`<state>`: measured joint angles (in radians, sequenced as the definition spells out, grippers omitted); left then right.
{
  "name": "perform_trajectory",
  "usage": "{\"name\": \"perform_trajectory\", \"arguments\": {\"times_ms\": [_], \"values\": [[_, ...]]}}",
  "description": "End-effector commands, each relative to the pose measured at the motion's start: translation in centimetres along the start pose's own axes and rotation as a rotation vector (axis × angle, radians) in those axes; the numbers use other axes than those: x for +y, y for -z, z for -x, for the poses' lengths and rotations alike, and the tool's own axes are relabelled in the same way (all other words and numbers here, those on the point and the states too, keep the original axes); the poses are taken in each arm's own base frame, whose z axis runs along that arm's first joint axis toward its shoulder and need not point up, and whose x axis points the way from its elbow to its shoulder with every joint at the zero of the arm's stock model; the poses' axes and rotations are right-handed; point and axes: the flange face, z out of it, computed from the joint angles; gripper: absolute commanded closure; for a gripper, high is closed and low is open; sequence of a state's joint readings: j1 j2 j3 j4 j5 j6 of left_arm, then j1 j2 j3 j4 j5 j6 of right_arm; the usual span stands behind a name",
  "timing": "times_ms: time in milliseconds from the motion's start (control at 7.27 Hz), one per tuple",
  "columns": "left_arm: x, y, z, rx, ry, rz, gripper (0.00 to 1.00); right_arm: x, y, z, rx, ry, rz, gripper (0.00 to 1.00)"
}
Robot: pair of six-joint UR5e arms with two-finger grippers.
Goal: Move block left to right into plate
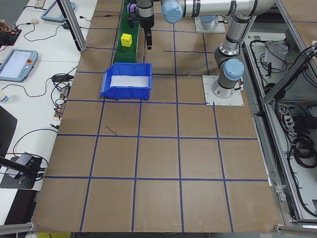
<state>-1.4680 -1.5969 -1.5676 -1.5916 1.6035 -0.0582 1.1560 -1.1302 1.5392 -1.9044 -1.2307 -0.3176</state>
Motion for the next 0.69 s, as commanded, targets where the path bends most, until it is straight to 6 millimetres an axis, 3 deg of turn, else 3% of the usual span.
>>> {"name": "perform_trajectory", "arguments": {"times_ms": [0,550], "values": [[0.0,0.0,0.0,0.001,0.008,-0.001,0.0,-0.3,-0.8,1.6,0.0,-0.008,0.006,0.0],[-0.1,-0.1,0.2,0.001,0.012,0.001,0.0,-1.3,-3.9,-0.4,0.044,-0.012,0.024,0.02]]}}
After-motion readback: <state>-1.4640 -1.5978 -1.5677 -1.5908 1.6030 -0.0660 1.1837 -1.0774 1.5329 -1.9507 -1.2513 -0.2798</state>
